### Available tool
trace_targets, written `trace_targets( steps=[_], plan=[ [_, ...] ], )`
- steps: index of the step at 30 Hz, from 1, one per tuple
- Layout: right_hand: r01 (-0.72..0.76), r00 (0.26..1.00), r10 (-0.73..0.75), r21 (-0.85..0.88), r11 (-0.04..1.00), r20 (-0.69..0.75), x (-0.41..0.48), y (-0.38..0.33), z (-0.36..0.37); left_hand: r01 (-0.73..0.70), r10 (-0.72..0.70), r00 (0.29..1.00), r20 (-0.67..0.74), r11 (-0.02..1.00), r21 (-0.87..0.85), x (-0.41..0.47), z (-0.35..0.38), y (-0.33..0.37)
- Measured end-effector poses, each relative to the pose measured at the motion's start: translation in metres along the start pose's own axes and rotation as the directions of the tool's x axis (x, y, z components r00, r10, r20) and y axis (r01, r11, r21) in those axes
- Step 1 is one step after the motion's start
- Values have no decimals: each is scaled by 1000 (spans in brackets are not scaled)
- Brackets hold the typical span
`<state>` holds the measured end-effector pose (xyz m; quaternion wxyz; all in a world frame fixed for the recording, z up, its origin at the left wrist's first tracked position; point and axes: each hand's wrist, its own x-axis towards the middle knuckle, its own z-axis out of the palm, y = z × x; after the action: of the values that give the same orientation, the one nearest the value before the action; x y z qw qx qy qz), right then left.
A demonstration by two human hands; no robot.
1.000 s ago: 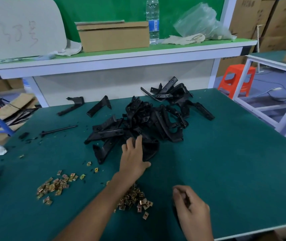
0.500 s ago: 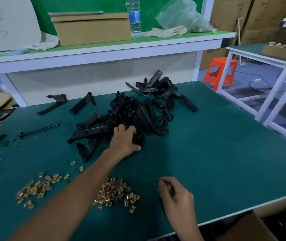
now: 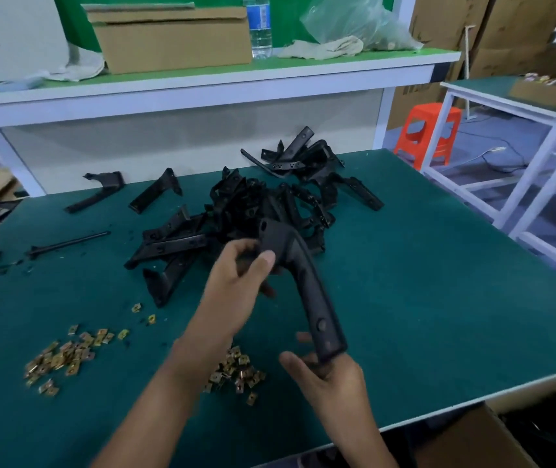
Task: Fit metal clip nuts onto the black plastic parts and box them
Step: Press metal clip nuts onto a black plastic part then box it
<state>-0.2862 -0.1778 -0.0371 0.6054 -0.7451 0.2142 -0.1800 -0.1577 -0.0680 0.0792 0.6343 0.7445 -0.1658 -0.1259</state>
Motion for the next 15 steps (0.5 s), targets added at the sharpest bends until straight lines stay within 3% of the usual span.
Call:
trace_targets(
  steps=[4, 6, 8, 10, 12, 15],
  plan=[
    [-2, 999, -11, 283, 959, 44, -7, 0, 7, 101, -101, 991, 83, 995, 10, -60, 12, -50],
    [-120, 987, 150, 362, 924, -56, -6, -4, 15, 54, -74, 992, 99, 979, 195, -73, 6, -69],
    [-223, 934, 311, 393, 892, -175, 0, -7, 21, -65, 40, 997, 59, 841, 537, -76, -9, -89],
    [-272, 911, 376, 438, 857, -169, 6, -7, 24, -24, 30, 1000, 8, 604, 797, -70, -27, -106],
    [-268, 925, 349, 395, 879, -149, 7, -2, 23, 43, -63, 998, -16, 460, 887, -62, -39, -119],
    [-245, 950, 286, 266, 932, -129, 6, 3, 26, 52, -26, 999, -46, 400, 915, -51, -40, -127]
  ],
)
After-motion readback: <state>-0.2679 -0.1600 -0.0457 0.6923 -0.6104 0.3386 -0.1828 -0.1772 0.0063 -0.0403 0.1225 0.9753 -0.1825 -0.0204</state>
